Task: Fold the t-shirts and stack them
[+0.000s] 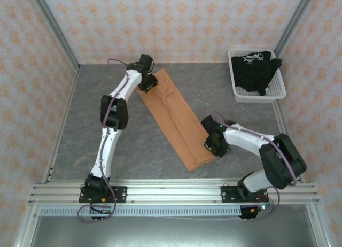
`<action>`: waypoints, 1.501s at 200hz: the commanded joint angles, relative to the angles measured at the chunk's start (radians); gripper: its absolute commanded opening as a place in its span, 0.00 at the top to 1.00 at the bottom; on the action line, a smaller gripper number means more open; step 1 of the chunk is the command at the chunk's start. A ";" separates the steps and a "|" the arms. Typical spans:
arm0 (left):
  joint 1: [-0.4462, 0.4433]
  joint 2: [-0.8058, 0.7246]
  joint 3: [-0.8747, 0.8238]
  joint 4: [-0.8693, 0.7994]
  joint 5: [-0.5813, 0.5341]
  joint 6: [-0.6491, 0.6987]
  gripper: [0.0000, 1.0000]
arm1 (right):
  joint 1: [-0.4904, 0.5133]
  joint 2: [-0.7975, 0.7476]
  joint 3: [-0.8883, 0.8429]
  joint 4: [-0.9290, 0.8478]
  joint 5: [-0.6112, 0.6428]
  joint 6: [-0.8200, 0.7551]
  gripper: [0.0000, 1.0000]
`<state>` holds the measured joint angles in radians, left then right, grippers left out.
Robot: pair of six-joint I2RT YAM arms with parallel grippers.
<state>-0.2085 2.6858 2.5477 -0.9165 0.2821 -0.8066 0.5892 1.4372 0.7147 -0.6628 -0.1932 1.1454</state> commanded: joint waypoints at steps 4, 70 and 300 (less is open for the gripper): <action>-0.033 0.061 0.069 0.106 0.065 -0.037 0.63 | 0.087 0.042 -0.065 0.127 -0.125 0.314 0.80; -0.059 -0.111 0.120 0.114 -0.033 0.027 0.36 | 0.101 -0.025 0.052 -0.029 -0.114 0.334 0.70; -0.809 -1.100 -1.705 0.498 0.020 -0.825 0.68 | -0.119 -0.017 0.051 -0.198 -0.306 -0.638 0.55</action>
<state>-0.9962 1.5768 0.8024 -0.2638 0.3637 -1.5967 0.4694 1.4109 0.7807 -0.8452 -0.5106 0.5415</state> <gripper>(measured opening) 0.339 0.447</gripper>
